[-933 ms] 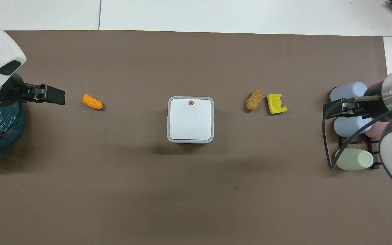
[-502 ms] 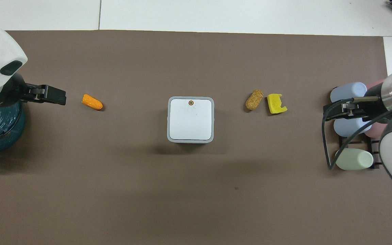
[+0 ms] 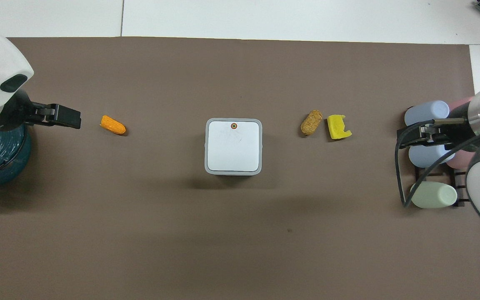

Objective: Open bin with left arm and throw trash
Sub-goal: 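Reach the left gripper toward the white lid of the bin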

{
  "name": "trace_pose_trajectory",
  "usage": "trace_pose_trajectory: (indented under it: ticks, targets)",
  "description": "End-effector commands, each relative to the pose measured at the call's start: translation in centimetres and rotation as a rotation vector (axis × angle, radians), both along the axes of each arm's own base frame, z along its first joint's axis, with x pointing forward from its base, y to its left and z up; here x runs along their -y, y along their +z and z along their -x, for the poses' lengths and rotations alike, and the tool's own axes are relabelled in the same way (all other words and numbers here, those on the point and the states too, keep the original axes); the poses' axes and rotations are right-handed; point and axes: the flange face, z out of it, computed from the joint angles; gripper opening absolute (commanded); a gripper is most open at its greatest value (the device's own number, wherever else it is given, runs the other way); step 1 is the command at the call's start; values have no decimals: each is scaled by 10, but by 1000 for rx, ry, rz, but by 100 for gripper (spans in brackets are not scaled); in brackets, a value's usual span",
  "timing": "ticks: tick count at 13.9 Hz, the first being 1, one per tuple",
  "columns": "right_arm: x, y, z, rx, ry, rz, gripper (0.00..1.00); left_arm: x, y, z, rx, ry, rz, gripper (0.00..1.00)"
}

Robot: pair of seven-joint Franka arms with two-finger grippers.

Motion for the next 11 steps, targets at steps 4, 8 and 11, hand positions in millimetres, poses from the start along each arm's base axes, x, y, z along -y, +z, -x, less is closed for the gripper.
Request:
trace_pose_trajectory:
  ticks: [4, 8, 11]
  targets:
    - [2, 3, 2, 2, -12, 1, 100, 16, 0, 9, 15, -35, -18, 100]
    - [2, 3, 2, 2, -10, 1, 100, 42, -3, 13, 21, -72, -14, 100]
    - [2, 3, 2, 2, -10, 1, 100, 81, -7, 26, 21, -47, -2, 60]
